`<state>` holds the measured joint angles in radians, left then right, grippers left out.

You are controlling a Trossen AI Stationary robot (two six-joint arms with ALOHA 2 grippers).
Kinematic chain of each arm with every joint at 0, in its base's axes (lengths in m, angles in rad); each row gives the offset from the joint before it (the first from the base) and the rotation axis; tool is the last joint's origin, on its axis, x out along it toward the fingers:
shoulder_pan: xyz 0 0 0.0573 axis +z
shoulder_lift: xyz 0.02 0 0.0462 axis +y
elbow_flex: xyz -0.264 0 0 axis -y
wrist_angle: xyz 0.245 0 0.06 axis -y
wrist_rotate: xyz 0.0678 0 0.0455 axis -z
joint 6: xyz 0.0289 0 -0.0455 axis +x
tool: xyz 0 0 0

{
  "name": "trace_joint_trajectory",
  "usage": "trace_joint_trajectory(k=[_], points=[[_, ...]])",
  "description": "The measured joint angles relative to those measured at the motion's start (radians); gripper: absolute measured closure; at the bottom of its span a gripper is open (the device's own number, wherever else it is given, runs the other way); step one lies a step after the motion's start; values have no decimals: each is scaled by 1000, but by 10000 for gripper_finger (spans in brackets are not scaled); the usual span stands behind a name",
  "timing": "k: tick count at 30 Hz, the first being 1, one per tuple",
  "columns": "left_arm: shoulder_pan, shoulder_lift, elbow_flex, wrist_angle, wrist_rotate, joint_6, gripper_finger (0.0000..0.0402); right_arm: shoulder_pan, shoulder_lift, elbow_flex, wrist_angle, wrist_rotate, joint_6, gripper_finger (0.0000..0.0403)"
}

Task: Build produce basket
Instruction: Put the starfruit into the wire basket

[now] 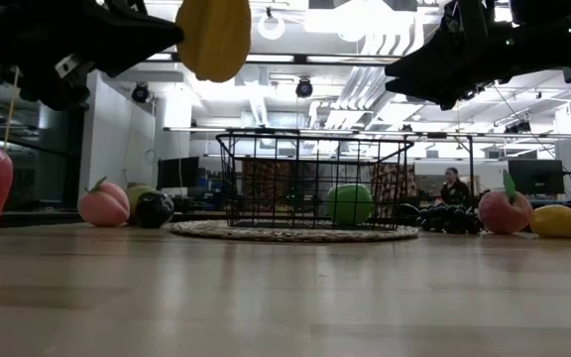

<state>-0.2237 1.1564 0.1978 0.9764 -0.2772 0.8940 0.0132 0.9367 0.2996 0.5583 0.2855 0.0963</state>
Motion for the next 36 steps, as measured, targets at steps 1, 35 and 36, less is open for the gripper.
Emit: trace_joint_trajectory(k=[1, 35, 36], points=[[0, 0, 0, 1, -1, 0, 400, 0, 0, 0, 0, 0, 0, 197], [669, 445, 1119, -1580, 64, -1240, 401, 0, 0, 0, 0, 0, 8, 197], [676, 472, 1126, -1580, 85, -1272, 401, 0, 0, 0, 0, 0, 8, 197]])
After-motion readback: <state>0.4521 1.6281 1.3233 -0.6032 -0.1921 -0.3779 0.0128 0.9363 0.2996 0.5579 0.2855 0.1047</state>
